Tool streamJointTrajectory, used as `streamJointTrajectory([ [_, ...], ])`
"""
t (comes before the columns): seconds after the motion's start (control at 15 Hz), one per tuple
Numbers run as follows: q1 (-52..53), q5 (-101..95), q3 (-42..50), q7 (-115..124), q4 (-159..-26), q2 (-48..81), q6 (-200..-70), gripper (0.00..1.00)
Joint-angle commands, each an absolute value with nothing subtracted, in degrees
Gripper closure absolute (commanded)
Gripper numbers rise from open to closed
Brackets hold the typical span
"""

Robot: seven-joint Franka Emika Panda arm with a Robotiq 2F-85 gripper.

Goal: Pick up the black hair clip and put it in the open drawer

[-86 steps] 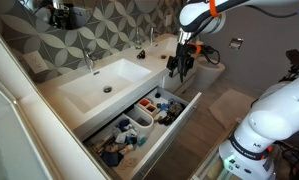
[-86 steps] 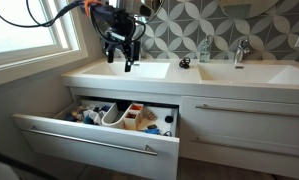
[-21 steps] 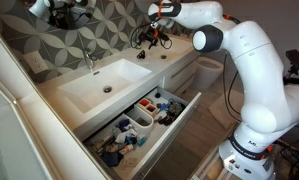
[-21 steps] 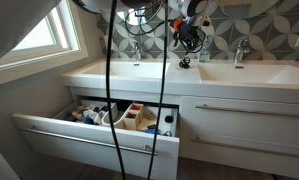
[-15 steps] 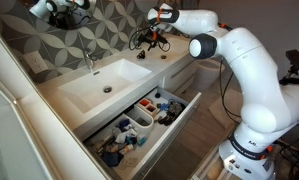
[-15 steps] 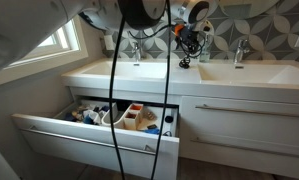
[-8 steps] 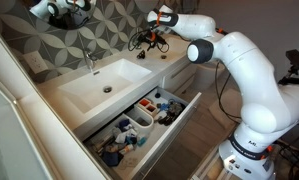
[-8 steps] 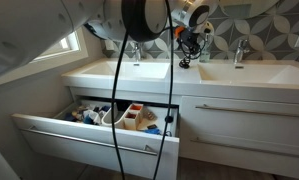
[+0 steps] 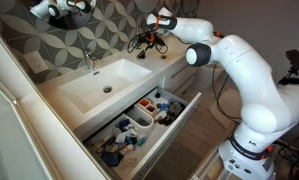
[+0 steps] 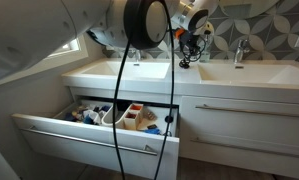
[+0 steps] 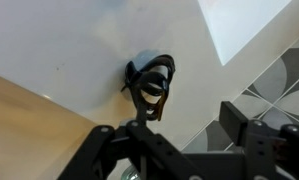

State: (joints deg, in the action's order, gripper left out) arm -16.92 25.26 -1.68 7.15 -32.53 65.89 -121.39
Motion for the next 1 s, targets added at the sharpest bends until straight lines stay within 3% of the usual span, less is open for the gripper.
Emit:
streamJointTrajectory([
  [0.0, -16.7, 25.2, -1.8, 8.5, -29.0, 68.2, -122.4, 0.37],
  [0.27, -16.6, 25.1, -1.8, 8.7, -29.1, 68.4, -122.0, 0.57],
  [0.33, -16.6, 25.0, -1.7, 8.7, -29.1, 68.4, -122.0, 0.54],
  [0.53, -16.5, 24.8, -1.5, 8.9, -29.2, 68.7, -121.8, 0.60],
  [0.8, -16.6, 24.7, -1.2, 9.0, -29.3, 68.7, -121.7, 1.00],
  [0.93, -16.7, 24.7, -1.1, 9.2, -29.4, 68.5, -121.6, 1.00],
])
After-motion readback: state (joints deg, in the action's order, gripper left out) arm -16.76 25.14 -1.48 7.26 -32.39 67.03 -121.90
